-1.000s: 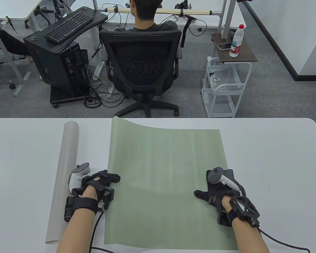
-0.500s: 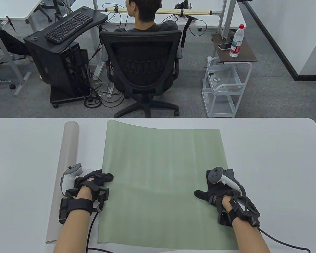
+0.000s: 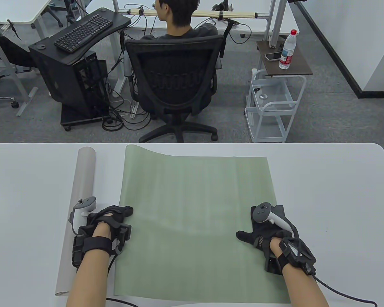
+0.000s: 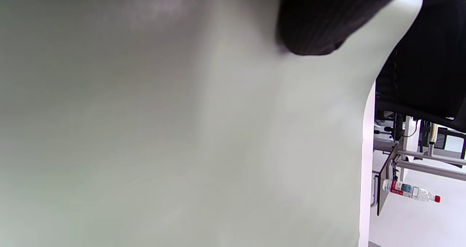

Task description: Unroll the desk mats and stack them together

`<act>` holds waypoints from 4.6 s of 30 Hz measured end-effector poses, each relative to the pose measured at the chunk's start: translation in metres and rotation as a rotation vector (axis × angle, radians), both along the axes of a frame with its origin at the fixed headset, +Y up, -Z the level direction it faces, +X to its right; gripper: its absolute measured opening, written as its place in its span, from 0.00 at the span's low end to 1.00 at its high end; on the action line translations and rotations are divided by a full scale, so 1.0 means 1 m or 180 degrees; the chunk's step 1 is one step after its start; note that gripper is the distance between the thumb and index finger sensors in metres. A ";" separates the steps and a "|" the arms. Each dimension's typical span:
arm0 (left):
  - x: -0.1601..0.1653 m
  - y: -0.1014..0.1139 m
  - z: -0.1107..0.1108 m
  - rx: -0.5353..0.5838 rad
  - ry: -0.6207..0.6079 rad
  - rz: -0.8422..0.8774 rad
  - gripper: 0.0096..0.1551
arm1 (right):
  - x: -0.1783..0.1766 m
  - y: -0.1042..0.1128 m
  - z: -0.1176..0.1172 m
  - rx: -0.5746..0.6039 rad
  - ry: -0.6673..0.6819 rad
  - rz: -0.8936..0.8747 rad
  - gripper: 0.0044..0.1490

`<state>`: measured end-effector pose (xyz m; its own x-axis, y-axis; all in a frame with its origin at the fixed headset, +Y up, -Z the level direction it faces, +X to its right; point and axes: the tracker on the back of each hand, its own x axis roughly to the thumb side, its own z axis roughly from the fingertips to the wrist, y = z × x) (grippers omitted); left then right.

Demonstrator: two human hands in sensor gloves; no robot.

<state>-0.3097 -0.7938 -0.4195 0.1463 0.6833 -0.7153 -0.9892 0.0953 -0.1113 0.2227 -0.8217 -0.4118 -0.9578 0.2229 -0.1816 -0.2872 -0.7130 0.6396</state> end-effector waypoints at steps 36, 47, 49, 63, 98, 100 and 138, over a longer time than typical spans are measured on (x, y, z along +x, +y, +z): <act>-0.036 0.022 -0.023 0.0002 0.0210 -0.0708 0.38 | 0.000 0.000 0.000 0.0037 0.0007 -0.0004 0.65; -0.035 0.029 -0.037 0.0160 -0.0019 -0.0915 0.49 | 0.000 0.000 0.000 0.0047 0.0014 -0.0002 0.65; -0.031 0.032 -0.043 0.0172 -0.0106 -0.1071 0.50 | 0.000 -0.001 0.000 0.0051 0.0016 -0.0003 0.65; -0.036 0.036 -0.063 0.0243 0.0042 -0.1477 0.51 | -0.001 -0.001 0.001 0.0073 0.0023 0.0004 0.65; -0.012 0.021 -0.059 -0.0382 -0.1067 -0.3448 0.36 | -0.001 -0.001 0.001 0.0095 0.0010 0.0057 0.64; -0.012 0.022 -0.046 -0.0410 -0.1146 -0.3471 0.36 | -0.002 -0.001 0.001 0.0095 0.0012 0.0057 0.64; 0.034 0.021 0.121 -0.1329 -0.3102 -0.4397 0.52 | -0.001 -0.001 0.001 0.0100 0.0020 0.0044 0.65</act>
<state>-0.2758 -0.7730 -0.2989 0.8618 -0.4975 -0.0986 0.2274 0.5528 -0.8017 0.2214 -0.8230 -0.4104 -0.9619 0.2152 -0.1687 -0.2733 -0.7367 0.6185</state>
